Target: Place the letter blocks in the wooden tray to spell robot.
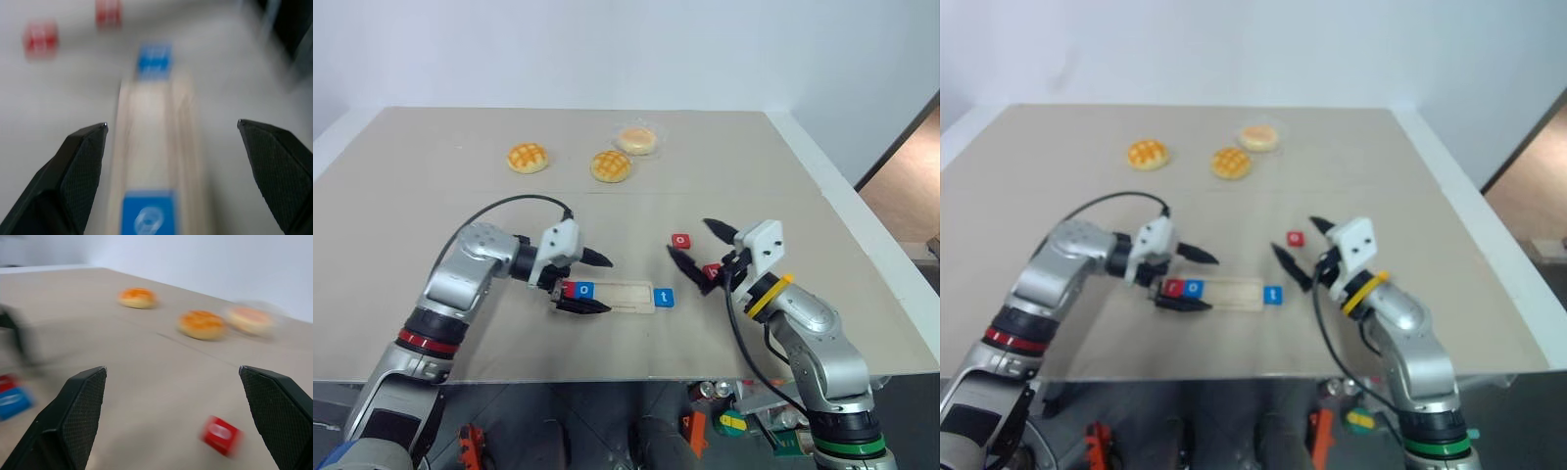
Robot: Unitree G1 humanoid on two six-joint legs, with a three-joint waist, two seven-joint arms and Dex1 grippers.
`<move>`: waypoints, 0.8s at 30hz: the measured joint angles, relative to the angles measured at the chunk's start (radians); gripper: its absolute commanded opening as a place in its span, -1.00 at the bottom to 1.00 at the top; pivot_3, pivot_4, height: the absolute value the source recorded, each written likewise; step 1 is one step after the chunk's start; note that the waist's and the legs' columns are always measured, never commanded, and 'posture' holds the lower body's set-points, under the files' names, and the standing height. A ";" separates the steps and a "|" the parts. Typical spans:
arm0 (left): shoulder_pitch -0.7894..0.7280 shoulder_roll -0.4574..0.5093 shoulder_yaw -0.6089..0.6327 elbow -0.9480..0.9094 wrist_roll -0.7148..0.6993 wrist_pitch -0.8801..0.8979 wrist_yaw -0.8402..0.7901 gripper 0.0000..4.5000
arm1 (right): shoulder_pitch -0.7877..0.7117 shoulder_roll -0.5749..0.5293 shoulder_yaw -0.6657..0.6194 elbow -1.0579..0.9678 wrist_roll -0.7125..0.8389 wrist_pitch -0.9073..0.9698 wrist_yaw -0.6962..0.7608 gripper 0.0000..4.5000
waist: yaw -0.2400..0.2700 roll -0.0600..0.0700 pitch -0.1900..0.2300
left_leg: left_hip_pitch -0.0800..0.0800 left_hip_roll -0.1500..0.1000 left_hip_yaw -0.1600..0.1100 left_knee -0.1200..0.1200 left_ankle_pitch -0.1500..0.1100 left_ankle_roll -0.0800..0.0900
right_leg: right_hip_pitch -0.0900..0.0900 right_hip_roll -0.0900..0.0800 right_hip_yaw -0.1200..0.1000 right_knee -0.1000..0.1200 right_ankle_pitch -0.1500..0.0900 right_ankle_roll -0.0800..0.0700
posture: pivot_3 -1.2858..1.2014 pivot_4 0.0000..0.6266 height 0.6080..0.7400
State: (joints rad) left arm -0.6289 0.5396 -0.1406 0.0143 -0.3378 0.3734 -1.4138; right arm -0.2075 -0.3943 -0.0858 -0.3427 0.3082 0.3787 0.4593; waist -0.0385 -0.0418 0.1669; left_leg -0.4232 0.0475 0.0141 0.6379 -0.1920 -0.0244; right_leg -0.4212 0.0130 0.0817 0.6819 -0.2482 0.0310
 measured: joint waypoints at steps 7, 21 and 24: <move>0.234 -0.049 0.083 -0.177 -0.099 -0.006 0.152 0.96 | 0.031 0.060 -0.050 0.021 -0.044 0.148 -0.200 1.00 | -0.006 0.000 0.000 | 0.001 0.000 0.000 0.000 0.000 0.000 | 0.000 0.000 0.001 0.000 0.001 0.000 | 0.03 -0.52 1.00; 0.356 -0.051 0.066 -0.266 -0.047 -0.096 0.337 1.00 | 0.034 0.119 0.022 0.129 -0.129 0.176 -0.272 0.65 | -0.008 0.000 0.000 | 0.002 0.000 0.002 0.000 0.002 0.002 | 0.000 0.000 0.002 0.000 0.002 -0.001 | 0.03 -0.52 1.00; 0.356 -0.051 0.058 -0.270 -0.042 -0.102 0.352 1.00 | 0.036 0.119 0.022 0.132 -0.142 0.168 -0.278 0.17 | -0.008 0.000 0.000 | 0.002 0.000 0.002 0.000 0.002 0.002 | 0.001 0.000 0.002 0.000 0.002 -0.001 | 0.03 -0.52 1.00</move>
State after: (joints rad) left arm -0.2724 0.4890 -0.0831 -0.2553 -0.3793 0.2717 -1.0621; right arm -0.1719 -0.2751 -0.0633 -0.2111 0.1667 0.5464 0.1817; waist -0.0468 -0.0414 0.1668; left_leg -0.4214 0.0472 0.0159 0.6376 -0.1903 -0.0223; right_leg -0.4207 0.0128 0.0835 0.6815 -0.2457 0.0302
